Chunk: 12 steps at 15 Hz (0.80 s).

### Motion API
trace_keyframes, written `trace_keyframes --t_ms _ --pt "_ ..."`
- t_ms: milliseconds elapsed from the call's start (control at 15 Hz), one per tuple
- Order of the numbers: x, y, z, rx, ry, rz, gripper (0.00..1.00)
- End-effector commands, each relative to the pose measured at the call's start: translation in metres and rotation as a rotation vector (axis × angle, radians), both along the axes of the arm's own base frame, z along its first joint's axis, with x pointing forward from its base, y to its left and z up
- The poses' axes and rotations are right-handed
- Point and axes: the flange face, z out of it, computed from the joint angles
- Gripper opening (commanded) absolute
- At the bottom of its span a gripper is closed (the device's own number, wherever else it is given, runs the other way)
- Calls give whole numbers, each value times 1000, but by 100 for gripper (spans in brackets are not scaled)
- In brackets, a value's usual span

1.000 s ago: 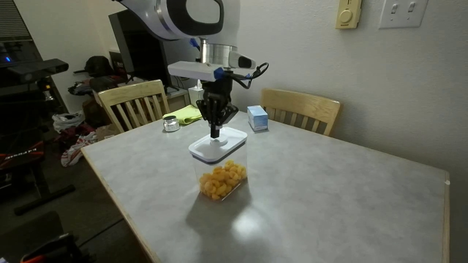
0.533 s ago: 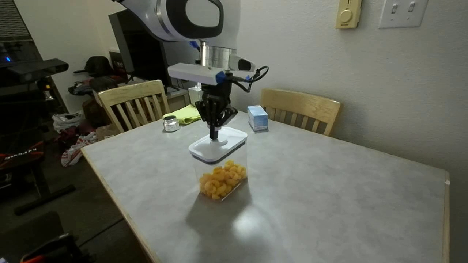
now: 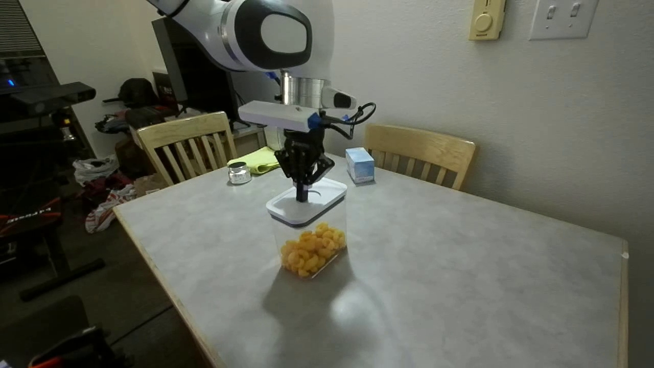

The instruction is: Place the white lid on top of the food container

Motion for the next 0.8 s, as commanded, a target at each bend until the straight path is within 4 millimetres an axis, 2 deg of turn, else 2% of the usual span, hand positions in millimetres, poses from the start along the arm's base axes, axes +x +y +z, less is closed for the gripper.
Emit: trace_keyframes --t_ms 0,133,267,733 --pt "2 1 -35 23 -45 49 0" --pt "4 2 -27 13 -82 64 0" --pt "4 1 -8 -19 -99 80 0" --pt "-2 -1 34 -27 -117 112 0"
